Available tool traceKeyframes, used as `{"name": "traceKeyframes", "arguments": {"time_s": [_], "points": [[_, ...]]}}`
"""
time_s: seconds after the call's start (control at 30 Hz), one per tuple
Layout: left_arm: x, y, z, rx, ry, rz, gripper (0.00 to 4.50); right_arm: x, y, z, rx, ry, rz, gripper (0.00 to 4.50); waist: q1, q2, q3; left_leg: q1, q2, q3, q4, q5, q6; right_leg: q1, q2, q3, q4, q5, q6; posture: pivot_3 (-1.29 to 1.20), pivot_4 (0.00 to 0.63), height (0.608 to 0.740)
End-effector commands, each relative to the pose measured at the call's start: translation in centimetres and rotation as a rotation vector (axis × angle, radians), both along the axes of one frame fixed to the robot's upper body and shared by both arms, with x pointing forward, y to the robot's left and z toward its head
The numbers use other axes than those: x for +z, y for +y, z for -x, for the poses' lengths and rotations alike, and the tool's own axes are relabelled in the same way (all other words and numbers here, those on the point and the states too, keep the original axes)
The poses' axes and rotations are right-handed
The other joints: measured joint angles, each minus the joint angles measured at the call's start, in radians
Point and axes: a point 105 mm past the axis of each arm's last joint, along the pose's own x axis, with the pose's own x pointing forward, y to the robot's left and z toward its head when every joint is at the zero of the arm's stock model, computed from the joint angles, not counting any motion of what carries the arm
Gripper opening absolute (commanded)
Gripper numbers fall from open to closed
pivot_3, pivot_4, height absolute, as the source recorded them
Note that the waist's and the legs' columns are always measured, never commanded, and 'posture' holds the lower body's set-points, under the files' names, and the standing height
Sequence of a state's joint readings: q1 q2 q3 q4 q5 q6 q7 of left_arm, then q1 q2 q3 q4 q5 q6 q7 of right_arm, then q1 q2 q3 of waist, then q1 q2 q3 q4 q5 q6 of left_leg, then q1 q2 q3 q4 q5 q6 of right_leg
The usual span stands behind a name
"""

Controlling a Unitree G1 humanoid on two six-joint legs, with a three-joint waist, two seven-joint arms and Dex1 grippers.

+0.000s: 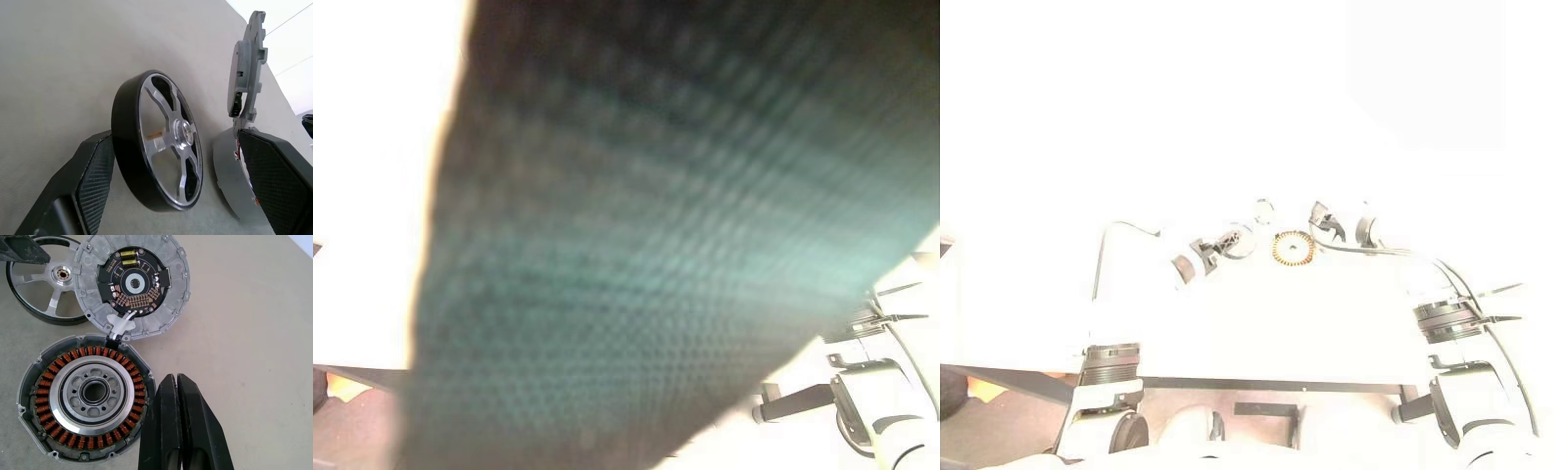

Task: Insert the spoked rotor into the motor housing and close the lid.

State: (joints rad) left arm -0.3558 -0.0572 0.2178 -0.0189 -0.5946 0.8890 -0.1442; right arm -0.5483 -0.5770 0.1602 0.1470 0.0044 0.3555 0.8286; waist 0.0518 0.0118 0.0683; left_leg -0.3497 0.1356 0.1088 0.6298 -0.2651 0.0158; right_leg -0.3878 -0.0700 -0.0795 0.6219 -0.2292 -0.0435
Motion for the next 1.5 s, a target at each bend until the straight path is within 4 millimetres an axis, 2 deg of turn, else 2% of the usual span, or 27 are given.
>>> {"name": "traceKeyframes", "arguments": {"time_s": [0.03, 0.1, 0.2, 0.27, 0.6, 0.77, 0.87, 0.97, 1.3, 1.4, 1.47, 1.5], "points": [[1.3, 0.4, 0.2, -0.008, -0.052, 0.012, 4.13, 1.9, 0.4, -0.3, 0.014, -0.070, -0.027, 0.02, 0.000, 0.000, 0.000, 0.000, 0.000, 0.000, 0.000, 0.000, 0.000, 0.000, 0.000, 0.000, 0.000, 0.000, 0.000, 0.00, 0.000, 0.740], [1.3, 0.6, 0.3, -0.004, -0.050, 0.013, 4.13, 1.9, 0.4, -0.3, 0.013, -0.070, -0.027, 0.02, 0.000, 0.000, 0.000, 0.000, 0.000, 0.000, 0.000, 0.000, 0.000, 0.000, 0.000, 0.000, 0.001, 0.000, 0.000, 0.00, 0.000, 0.740], [1.1, 1.1, 0.3, 0.020, -0.043, 0.009, 3.59, 2.0, 0.5, -0.4, 0.014, -0.072, -0.030, 0.00, 0.000, 0.000, 0.000, 0.000, 0.000, 0.000, 0.001, 0.000, 0.000, 0.000, 0.000, 0.000, 0.001, 0.000, 0.000, 0.00, 0.000, 0.740], [1.0, 1.1, 0.3, 0.025, -0.041, 0.010, 3.00, 2.0, 0.6, -0.4, 0.016, -0.074, -0.031, 0.00, 0.000, 0.000, 0.000, 0.000, 0.000, 0.000, 0.001, 0.000, 0.000, 0.000, 0.000, 0.000, 0.001, 0.000, 0.000, 0.00, 0.000, 0.740], [0.6, -0.3, 0.4, 0.002, -0.021, 0.059, 3.00, 2.0, 0.7, -0.4, 0.022, -0.076, -0.028, 0.00, 0.000, 0.000, 0.000, 0.000, 0.000, 0.000, 0.001, 0.000, 0.000, 0.000, 0.000, 0.000, 0.001, 0.000, 0.000, 0.00, 0.000, 0.740], [0.3, 0.0, 0.6, 0.008, -0.014, 0.067, 3.00, 2.1, 0.6, -0.4, 0.019, -0.078, -0.027, 0.00, 0.000, 0.000, 0.000, 0.000, 0.000, 0.000, 0.001, 0.000, 0.000, 0.000, 0.000, 0.000, 0.001, 0.000, 0.000, 0.00, 0.000, 0.740], [0.0, 0.5, 0.7, 0.018, -0.009, 0.064, 2.44, 2.1, 0.8, -0.4, 0.020, -0.079, -0.027, 0.00, 0.000, 0.000, 0.000, 0.000, 0.000, 0.000, 0.001, 0.000, 0.000, 0.000, 0.000, 0.000, 0.001, 0.000, 0.000, 0.00, 0.000, 0.740], [-0.2, 0.7, 0.7, 0.025, -0.004, 0.060, 1.53, 2.1, 0.8, -0.4, 0.022, -0.079, -0.027, 0.00, 0.000, 0.000, 0.000, 0.000, 0.000, 0.000, 0.001, 0.000, 0.000, 0.000, 0.000, 0.000, 0.001, 0.000, 0.000, 0.00, 0.000, 0.740], [-0.6, 0.1, 0.9, 0.022, -0.001, 0.067, 1.53, 2.0, 1.2, -0.4, 0.034, -0.079, -0.022, 0.00, 0.000, 0.000, 0.000, 0.000, 0.000, 0.000, 0.002, 0.000, 0.000, 0.000, 0.000, 0.000, 0.001, 0.000, 0.000, 0.00, 0.000, 0.740], [-0.7, 0.9, 1.2, 0.037, -0.003, 0.067, 0.98, 1.9, 1.2, -0.4, 0.034, -0.079, -0.022, 0.00, -0.001, 0.000, 0.000, 0.000, 0.000, 0.000, 0.002, 0.000, 0.000, 0.000, 0.000, 0.000, 0.001, 0.000, 0.000, 0.00, 0.000, 0.740], [-0.8, 1.3, 1.4, 0.044, -0.002, 0.068, 0.39, 1.9, 1.3, -0.4, 0.035, -0.078, -0.023, 0.00, -0.001, 0.000, 0.000, 0.000, 0.000, 0.000, 0.002, 0.000, 0.000, 0.000, 0.000, 0.000, 0.001, 0.000, 0.000, 0.00, 0.000, 0.740], [-0.8, 1.5, 1.5, 0.048, -0.001, 0.067, 0.29, 1.8, 1.3, -0.4, 0.036, -0.079, -0.023, 0.00, -0.001, 0.000, 0.000, 0.000, 0.000, 0.000, 0.002, 0.000, 0.000, 0.000, 0.000, 0.000, 0.002, 0.000, 0.000, 0.00, 0.000, 0.740]]}}
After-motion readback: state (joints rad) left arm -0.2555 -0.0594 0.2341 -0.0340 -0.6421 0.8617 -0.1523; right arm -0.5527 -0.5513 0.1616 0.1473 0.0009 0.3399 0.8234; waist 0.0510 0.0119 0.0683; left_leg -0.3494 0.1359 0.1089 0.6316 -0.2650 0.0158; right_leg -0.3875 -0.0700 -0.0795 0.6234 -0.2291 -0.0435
